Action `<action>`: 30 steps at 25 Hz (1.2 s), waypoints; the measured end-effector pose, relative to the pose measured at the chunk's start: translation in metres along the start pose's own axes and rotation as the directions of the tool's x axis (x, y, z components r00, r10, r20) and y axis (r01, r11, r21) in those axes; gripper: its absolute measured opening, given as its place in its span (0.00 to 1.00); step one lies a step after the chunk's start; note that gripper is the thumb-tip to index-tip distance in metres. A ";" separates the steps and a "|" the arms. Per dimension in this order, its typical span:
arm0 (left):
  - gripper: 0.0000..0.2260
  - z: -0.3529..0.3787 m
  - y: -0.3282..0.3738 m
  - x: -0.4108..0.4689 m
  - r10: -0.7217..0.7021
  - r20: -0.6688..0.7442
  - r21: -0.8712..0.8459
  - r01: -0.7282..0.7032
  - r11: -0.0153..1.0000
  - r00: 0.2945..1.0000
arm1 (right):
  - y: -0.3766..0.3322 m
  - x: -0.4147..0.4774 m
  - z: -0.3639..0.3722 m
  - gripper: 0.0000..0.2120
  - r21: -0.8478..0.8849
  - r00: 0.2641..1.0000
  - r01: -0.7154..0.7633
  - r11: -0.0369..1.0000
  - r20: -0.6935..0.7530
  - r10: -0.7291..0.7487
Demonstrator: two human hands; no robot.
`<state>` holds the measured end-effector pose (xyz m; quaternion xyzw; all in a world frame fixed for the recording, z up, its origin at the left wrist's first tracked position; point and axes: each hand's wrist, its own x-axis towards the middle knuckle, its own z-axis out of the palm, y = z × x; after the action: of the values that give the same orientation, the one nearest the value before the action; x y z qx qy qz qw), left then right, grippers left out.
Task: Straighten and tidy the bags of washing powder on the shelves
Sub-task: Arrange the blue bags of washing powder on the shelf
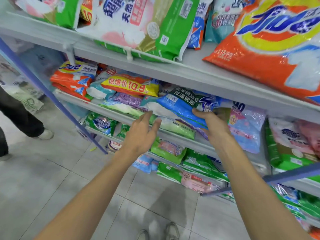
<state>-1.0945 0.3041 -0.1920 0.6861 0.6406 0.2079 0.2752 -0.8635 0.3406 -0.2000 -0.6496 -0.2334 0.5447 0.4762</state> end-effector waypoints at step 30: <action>0.11 0.048 0.190 -0.189 0.220 0.446 -0.810 0.286 0.513 0.868 | 0.052 -0.309 -0.206 0.09 0.178 0.919 0.317 0.932 -0.301 -0.255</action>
<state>-0.9363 0.1054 -0.0934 0.4749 0.3729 0.3073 0.7355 -0.7755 -0.0114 -0.1051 -0.6194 -0.1957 0.3969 0.6485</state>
